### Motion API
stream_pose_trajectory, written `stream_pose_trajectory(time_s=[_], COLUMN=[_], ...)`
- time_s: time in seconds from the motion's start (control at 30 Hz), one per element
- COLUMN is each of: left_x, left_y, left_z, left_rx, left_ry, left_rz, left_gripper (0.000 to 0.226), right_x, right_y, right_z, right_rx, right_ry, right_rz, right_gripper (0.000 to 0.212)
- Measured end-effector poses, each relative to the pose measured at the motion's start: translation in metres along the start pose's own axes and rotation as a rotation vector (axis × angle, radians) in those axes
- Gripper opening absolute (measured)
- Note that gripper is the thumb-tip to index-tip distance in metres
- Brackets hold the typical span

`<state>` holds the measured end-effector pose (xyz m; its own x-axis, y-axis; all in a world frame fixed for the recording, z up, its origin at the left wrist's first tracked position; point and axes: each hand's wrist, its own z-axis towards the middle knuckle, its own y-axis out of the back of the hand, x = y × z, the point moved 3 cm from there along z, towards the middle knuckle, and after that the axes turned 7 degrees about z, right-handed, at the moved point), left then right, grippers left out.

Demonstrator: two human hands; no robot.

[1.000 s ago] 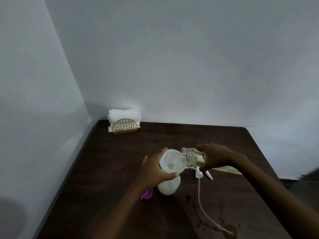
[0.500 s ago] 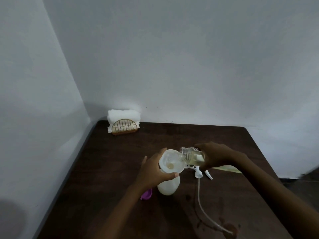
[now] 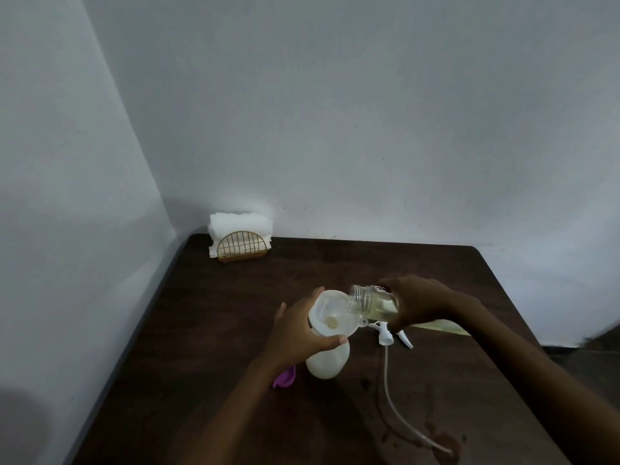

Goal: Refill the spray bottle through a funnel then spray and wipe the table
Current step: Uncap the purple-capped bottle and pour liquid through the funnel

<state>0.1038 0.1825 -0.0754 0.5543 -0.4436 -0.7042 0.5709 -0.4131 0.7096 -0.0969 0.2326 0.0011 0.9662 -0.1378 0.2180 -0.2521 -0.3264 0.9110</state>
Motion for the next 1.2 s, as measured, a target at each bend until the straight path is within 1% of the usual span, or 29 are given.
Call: stream_pose_trajectory(time_s=[0.1,0.5,0.63,0.8,0.93,1.2], left_x=[-0.0009,-0.0037,-0.0059,-0.0058,-0.0038,-0.0027], left_y=[0.0002,0.0022,0.0022,0.0029,0.0018,0.0000], left_z=[0.0003,-0.0008,-0.0012,-0.0027,-0.0016,-0.0017], left_rx=[-0.001,-0.003,0.004,-0.002,0.000,0.004], left_ry=[-0.001,-0.009,-0.023,-0.028,-0.007,-0.015], left_rz=[-0.005,-0.005,-0.016,-0.015,0.000,-0.016], left_gripper=[0.089,0.085,0.079,0.080,0.086,0.083], right_x=[0.0008,0.0024,0.0025,0.0054,0.0050,0.0055], right_y=[0.0010,0.0044,0.0043,0.0064,0.0061,0.0053], right_z=[-0.0014,-0.0042,-0.0037,-0.0037,-0.0042,-0.0031], right_rx=[0.005,0.020,0.028,0.024,0.019,0.031], right_ry=[-0.004,0.003,0.004,0.000,0.002,0.006], right_rz=[-0.005,-0.004,-0.003,-0.009,-0.007,0.013], right_gripper=[0.069,0.068,0.067,0.067,0.065,0.063])
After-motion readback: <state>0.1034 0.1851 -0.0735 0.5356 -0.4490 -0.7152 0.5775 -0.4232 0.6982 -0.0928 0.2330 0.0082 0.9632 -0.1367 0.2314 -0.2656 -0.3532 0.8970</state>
